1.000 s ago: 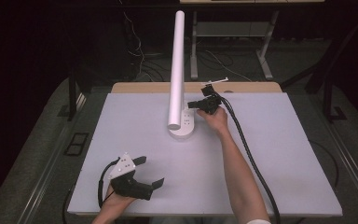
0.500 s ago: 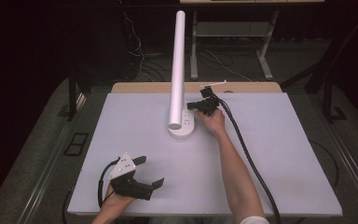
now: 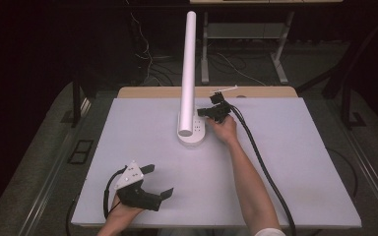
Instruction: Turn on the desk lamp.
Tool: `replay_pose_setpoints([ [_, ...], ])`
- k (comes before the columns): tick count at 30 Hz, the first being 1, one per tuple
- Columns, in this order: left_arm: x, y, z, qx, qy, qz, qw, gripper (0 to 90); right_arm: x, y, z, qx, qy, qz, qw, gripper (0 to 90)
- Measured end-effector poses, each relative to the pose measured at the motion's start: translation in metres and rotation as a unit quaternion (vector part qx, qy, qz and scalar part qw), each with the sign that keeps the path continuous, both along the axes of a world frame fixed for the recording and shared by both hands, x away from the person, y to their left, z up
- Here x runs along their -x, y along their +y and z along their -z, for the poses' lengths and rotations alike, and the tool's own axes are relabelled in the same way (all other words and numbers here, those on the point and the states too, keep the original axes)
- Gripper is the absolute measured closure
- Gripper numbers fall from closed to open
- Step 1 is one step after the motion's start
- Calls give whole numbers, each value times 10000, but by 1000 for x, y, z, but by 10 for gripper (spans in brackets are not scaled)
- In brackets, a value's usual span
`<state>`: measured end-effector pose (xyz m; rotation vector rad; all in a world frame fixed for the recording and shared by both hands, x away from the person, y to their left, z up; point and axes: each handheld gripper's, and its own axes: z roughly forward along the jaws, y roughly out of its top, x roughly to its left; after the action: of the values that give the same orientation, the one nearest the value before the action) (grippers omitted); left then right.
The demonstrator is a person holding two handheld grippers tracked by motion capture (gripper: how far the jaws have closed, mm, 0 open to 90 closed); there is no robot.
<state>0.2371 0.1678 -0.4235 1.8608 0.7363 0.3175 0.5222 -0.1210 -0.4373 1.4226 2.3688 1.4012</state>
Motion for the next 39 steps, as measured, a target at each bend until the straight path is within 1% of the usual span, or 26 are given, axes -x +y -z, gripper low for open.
replay_pose_setpoints([
  [3,0,0,0,4,6,4,10000,0,0,-1,0,-19,7,-2,10000,895],
  [5,0,0,0,11,10,2,10000,0,0,-1,-2,-31,-43,-2,10000,895],
  [8,-1,0,1,27,16,-18,10000,0,1,-1,-4,15,-98,-68,9999,894],
  [12,-1,0,1,24,17,-26,10000,0,3,-4,-12,14,-145,-137,9998,895],
  [13,-1,0,1,21,13,-26,10000,0,5,-6,-17,51,-175,-183,9997,895],
  [15,0,-1,1,11,12,-16,10000,0,6,-7,-19,60,-180,-203,9996,895],
  [17,0,-1,1,10,18,-18,10000,0,8,-12,-26,115,-181,-263,9994,895],
  [18,0,-2,1,31,22,-31,10000,0,8,-12,-26,115,-181,-263,9994,895],
  [20,-1,-1,1,26,22,-31,10000,0,11,-16,-32,128,-250,-309,9991,895],
  [21,-1,-1,1,27,25,-34,10000,0,11,-16,-32,128,-250,-309,9991,895],
  [22,-1,-1,1,25,23,-39,10000,0,14,-20,-37,125,-298,-340,9989,895],
  [23,-1,-1,1,28,23,-41,10000,0,14,-20,-37,125,-298,-340,9989,895],
  [25,0,-1,1,26,23,-46,10000,0,18,-27,-44,77,-344,-367,9987,895],
  [28,0,-2,1,33,27,-51,10000,0,20,-31,-47,37,-347,-358,9988,895],
  [30,0,-1,1,-9,22,-30,10000,0,24,-37,-49,102,-364,-394,9985,895],
  [32,0,-1,1,-5,23,-34,10000,0,30,-43,-53,123,-352,-417,9984,895],
  [34,0,-1,1,0,30,-45,10000,0,32,-46,-54,136,-364,-431,9983,895],
  [38,0,-1,1,2,24,-46,10000,0,43,-58,-58,218,-374,-477,9979,895],
  [39,0,-1,1,-1,25,-47,10000,0,47,-62,-58,287,-373,-484,9977,894],
])
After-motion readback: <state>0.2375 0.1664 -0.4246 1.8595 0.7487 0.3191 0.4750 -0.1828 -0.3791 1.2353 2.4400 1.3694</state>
